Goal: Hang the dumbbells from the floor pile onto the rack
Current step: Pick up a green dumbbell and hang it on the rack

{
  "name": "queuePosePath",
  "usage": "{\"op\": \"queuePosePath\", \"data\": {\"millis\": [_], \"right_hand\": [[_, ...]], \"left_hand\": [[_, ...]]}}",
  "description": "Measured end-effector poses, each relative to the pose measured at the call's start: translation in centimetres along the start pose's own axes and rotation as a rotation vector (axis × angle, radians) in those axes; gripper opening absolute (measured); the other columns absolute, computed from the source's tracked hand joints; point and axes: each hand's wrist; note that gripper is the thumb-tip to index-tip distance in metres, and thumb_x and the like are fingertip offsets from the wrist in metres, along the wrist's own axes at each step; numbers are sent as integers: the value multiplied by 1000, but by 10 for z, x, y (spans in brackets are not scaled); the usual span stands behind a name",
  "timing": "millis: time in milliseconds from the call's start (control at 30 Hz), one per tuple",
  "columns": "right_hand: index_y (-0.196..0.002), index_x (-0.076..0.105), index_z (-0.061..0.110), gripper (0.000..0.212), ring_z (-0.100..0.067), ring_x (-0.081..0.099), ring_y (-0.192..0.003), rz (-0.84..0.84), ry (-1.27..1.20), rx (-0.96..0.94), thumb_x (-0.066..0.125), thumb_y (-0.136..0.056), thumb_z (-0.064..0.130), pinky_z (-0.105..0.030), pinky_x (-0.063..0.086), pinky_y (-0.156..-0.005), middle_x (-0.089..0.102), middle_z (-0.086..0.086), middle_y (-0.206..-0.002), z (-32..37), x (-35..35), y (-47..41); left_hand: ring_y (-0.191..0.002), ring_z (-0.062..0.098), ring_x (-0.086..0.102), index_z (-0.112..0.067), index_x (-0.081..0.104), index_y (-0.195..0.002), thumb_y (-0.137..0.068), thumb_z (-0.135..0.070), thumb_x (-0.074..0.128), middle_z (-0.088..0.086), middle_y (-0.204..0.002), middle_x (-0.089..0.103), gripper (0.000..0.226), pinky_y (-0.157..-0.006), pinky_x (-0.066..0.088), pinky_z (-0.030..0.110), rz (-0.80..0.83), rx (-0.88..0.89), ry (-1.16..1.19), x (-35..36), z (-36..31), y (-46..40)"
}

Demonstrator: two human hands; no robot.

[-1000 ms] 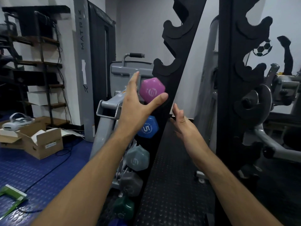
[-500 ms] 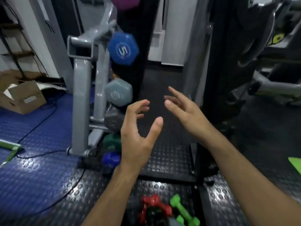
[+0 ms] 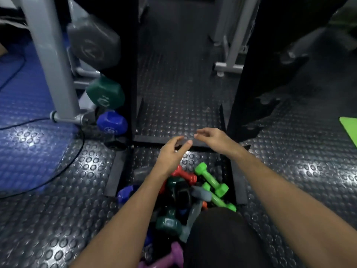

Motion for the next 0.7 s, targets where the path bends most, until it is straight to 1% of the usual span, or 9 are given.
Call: {"op": "queuePosePath", "data": {"millis": [67, 133, 233, 333, 400, 467, 500, 600, 700], "right_hand": [[-134, 68, 15, 47, -16, 64, -121, 15, 58, 56, 67, -97, 44, -24, 46, -98, 69, -3, -132, -21, 15, -14], [-127, 72, 15, 39, -20, 67, -117, 40, 137, 107, 68, -97, 40, -29, 49, -99, 73, -6, -125, -40, 28, -28], [-128, 73, 16, 43, -23, 66, -118, 89, 289, 169, 69, -95, 43, -33, 50, -102, 72, -6, -127, -72, 49, -50], [-122, 73, 19, 44, -23, 70, -105, 160, 432, 212, 75, -87, 45, -33, 56, -92, 74, -7, -119, -94, 68, -64], [-126, 69, 17, 52, -26, 69, -107, 212, 526, 205, 79, -83, 44, -29, 54, -89, 73, -7, -121, -99, 78, -63], [-132, 65, 15, 59, -27, 67, -115, 251, 595, 208, 82, -82, 40, -28, 50, -90, 70, -9, -126, -104, 86, -64], [-131, 66, 14, 60, -26, 67, -115, 263, 603, 219, 84, -80, 39, -27, 50, -90, 69, -9, -127, -107, 88, -66], [-120, 70, 15, 53, -22, 65, -99, 281, 579, 232, 87, -77, 38, -25, 50, -83, 71, -8, -121, -110, 91, -74], [-114, 72, 14, 51, -22, 68, -98, 285, 607, 231, 89, -74, 39, -26, 54, -82, 73, -7, -116, -110, 91, -77]], "left_hand": [[-125, 9, 59, -21, 63, -138, -97, -56, 63, -7, -136, 66, 54, -114, 44, 32, 57, -71, -15, 7, 17, -6], [-129, 12, 58, -20, 62, -142, -93, -65, 60, -3, -141, 64, 65, -113, 41, 30, 85, -161, -26, 14, 30, -11], [-134, 17, 56, -17, 61, -143, -89, -71, 56, 2, -144, 63, 77, -118, 38, 35, 97, -239, -28, 20, 49, -18], [-126, 16, 63, -18, 67, -136, -78, -84, 52, 0, -135, 70, 89, -118, 41, 41, 69, -275, -5, 24, 70, -27], [-119, 16, 67, -19, 69, -132, -84, -81, 51, -2, -126, 73, 81, -115, 45, 42, 100, -268, 13, 24, 75, -29], [-118, 15, 67, -19, 68, -132, -95, -71, 50, -3, -125, 73, 67, -113, 46, 40, 120, -266, 40, 23, 73, -30], [-118, 14, 66, -19, 68, -133, -97, -69, 50, -4, -126, 72, 65, -113, 46, 38, 124, -270, 46, 23, 75, -32], [-116, 12, 67, -21, 69, -130, -92, -77, 50, -7, -123, 73, 71, -112, 46, 38, 133, -282, 63, 24, 75, -33], [-119, 15, 67, -24, 68, -131, -86, -83, 49, -5, -126, 73, 77, -113, 46, 43, 133, -300, 48, 26, 77, -35]]}}
Point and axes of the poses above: each hand's wrist, its own y-axis away from the middle knuckle, its own x-axis out of the palm, z = x × y
